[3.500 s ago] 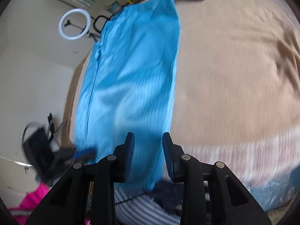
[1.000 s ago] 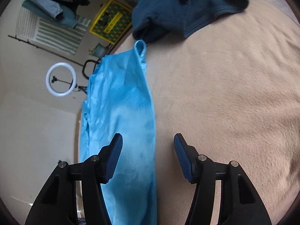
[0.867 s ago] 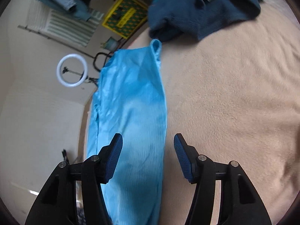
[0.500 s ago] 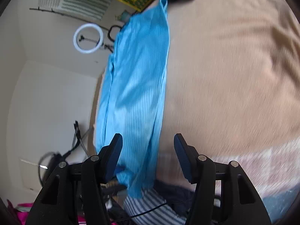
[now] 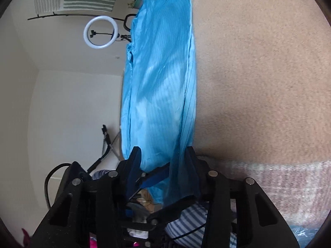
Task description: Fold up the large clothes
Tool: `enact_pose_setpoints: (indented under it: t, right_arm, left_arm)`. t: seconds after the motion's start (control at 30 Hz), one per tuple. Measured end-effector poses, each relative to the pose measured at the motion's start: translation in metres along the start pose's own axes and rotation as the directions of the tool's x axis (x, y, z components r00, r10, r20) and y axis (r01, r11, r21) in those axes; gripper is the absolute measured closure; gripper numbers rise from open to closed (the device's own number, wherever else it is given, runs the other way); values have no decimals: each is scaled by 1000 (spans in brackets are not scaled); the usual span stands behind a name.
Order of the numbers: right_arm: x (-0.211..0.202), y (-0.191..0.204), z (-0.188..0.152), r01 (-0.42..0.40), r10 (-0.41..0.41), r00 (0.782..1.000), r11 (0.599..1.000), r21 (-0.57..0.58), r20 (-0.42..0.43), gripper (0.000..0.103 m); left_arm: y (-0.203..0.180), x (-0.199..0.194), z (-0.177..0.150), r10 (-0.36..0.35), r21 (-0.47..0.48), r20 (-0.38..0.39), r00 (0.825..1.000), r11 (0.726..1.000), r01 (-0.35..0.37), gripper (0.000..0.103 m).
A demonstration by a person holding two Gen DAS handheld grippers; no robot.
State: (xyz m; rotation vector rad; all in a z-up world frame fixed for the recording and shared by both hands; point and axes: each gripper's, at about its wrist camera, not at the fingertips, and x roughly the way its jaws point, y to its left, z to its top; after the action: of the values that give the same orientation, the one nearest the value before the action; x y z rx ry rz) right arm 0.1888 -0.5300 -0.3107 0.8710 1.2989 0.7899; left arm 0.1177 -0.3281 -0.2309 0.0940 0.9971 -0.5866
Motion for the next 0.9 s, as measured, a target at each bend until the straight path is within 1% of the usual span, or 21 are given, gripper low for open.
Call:
enact_pose_setpoints:
  t: [0.07, 0.1, 0.13, 0.17, 0.2, 0.27, 0.3, 0.33, 0.37, 0.47, 0.5, 0.53, 0.6, 0.73, 0.83, 0.9]
  right_arm:
    - [5, 4, -3, -4, 4, 1000, 1000, -9, -16, 65]
    - [6, 5, -3, -5, 5, 1000, 1000, -14, -21, 66]
    - [6, 6, -4, -1, 1, 1000, 1000, -17, -19, 66]
    - [8, 8, -2, 0, 0, 1000, 1000, -18, -19, 66]
    - [7, 9, -2, 4, -5, 1000, 1000, -21, -17, 66]
    - [4, 12, 2, 28, -28, 1000, 999, -38, 2, 66]
    - [0, 14, 5, 42, -41, 999, 998, -49, 23, 63]
    - [-5, 16, 8, 60, -57, 997, 996, -59, 49, 63]
    - [-14, 18, 13, 84, -78, 992, 994, -67, 96, 63]
    - [-33, 24, 33, 95, -83, 977, 994, -53, 194, 63]
    - [-38, 26, 42, 104, -92, 970, 994, -45, 225, 56]
    - [-39, 27, 49, 113, -100, 964, 993, -42, 245, 54]
    - [-40, 29, 72, 147, -134, 948, 989, -23, 290, 53]
    - [-22, 26, 119, 193, -195, 927, 980, 40, 321, 53]
    - [2, 22, 152, 246, -263, 905, 965, 94, 333, 53]
    - [15, 18, 169, 255, -279, 900, 960, 113, 336, 53]
  left_arm:
    - [0, 1, -1, 15, -8, 10, 1000, 1000, -15, 55]
    - [0, 2, -1, 25, -10, 18, 1000, 1000, -25, 60]
    - [1, 2, -1, 45, -13, 30, 999, 999, -45, 67]
    - [4, 2, -2, 69, -21, 41, 997, 997, -68, 82]
    - [7, 2, -2, 64, -34, 46, 997, 997, -63, 90]
    - [18, 1, 0, 29, -64, 42, 999, 998, -26, 98]
    - [22, 0, 1, 1, -80, 35, 999, 997, 2, 100]
    - [26, 0, 3, -22, -96, 28, 999, 995, 25, 100]
    - [30, -1, 5, -40, -110, 27, 999, 993, 43, 101]
    - [41, -14, 8, -112, -182, 46, 993, 976, 118, 101]
    - [44, -19, 9, -138, -205, 59, 989, 968, 147, 102]
    - [45, -24, 10, -150, -217, 69, 986, 963, 162, 101]
    - [50, -33, 11, -167, -234, 92, 982, 955, 184, 102]
    - [58, -49, 11, -201, -265, 125, 972, 937, 228, 102]
    - [64, -56, 11, -226, -287, 142, 964, 922, 259, 102]
    - [66, -61, 10, -238, -299, 154, 959, 914, 275, 102]
